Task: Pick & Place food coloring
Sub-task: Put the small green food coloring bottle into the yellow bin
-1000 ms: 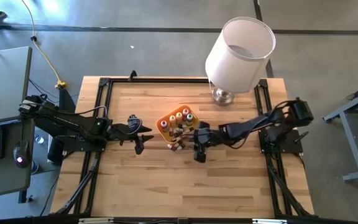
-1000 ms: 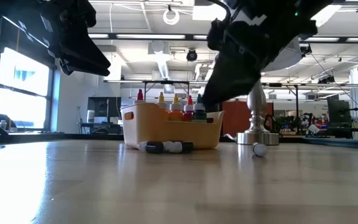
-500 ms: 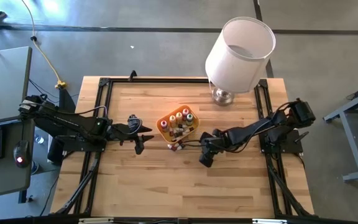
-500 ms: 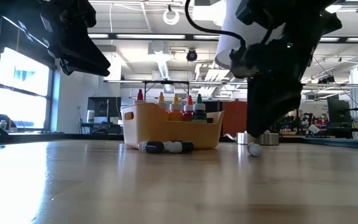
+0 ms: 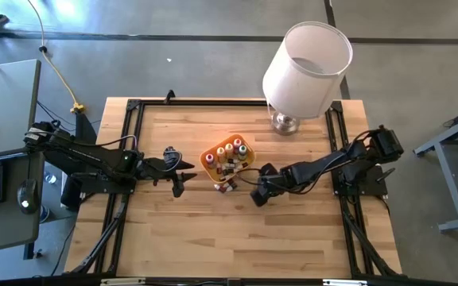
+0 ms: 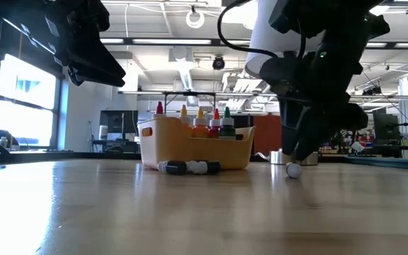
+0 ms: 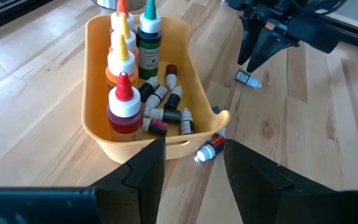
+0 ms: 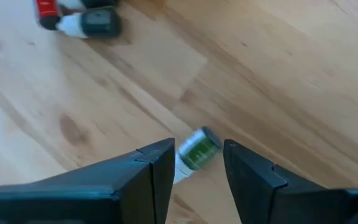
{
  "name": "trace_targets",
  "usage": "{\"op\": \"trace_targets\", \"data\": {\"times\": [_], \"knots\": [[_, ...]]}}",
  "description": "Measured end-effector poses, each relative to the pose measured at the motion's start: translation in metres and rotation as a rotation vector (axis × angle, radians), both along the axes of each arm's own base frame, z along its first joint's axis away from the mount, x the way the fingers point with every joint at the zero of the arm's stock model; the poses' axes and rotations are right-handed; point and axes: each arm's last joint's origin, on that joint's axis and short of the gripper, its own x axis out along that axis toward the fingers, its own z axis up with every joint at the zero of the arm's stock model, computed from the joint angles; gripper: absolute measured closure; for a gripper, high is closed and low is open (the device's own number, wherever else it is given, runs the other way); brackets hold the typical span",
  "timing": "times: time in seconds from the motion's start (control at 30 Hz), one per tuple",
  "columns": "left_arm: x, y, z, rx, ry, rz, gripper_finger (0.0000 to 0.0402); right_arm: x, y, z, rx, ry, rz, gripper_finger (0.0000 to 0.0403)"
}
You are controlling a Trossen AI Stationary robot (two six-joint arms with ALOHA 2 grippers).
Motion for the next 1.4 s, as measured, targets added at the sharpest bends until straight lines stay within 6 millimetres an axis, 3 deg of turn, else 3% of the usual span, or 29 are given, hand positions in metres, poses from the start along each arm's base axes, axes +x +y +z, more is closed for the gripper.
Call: {"op": "trace_targets", "data": {"times": [0.67, 1.4], "knots": [[0.000, 0.000, 0.000, -0.007, 0.002, -0.013, 0.0241, 0.010, 0.003, -0.027, 0.038, 0.047, -0.020, 0.0272], [0.000, 0.000, 0.000, -0.007, 0.005, -0.014, 0.0241, 0.001, 0.006, -0.019, 0.045, 0.070, -0.025, 0.0272]]}}
